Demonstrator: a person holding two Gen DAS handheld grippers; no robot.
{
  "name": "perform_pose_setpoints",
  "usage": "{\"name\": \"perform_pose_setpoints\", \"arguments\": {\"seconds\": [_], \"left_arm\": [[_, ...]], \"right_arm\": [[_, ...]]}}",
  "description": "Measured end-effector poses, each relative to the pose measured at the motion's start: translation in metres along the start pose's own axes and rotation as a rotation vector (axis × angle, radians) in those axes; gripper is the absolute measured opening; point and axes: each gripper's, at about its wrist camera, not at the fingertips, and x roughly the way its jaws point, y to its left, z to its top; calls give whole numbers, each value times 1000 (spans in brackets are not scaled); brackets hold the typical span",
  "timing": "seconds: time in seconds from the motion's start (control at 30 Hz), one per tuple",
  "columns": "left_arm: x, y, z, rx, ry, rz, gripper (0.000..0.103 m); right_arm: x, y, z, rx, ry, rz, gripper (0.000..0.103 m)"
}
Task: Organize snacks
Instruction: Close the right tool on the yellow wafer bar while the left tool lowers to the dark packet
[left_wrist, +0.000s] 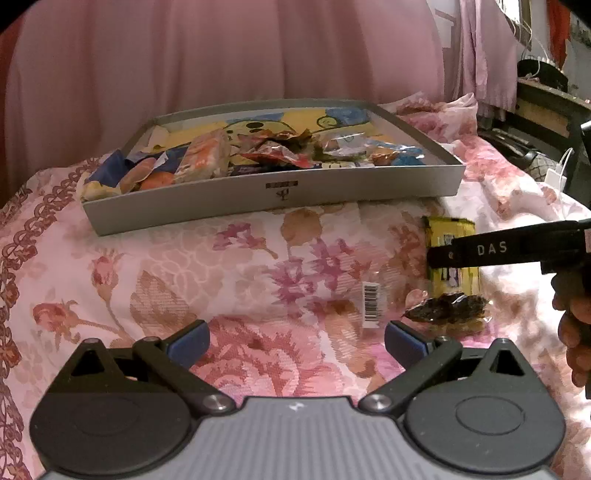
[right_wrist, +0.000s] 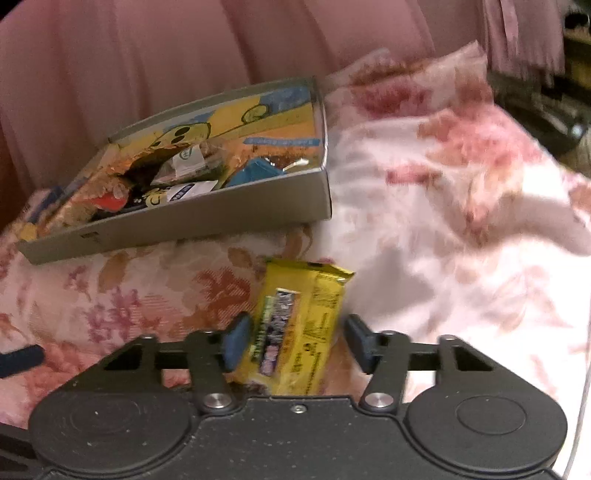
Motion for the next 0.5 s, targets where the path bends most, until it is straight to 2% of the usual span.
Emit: {"name": "perform_pose_setpoints", "arguments": {"seconds": [0.13,0.3,0.5], "left_arm": [[-5,-2,0,0,-7,-35,103],[-8,-5,-4,-26,9,-116,103],[-13,-14,-8,26,46,-207,103]], "right_arm": [[-3,-3,-4,32,33,37,47],[-8,-11,-11,111,98,102,45],[-19,-5,-25,64,180,150,44]]}}
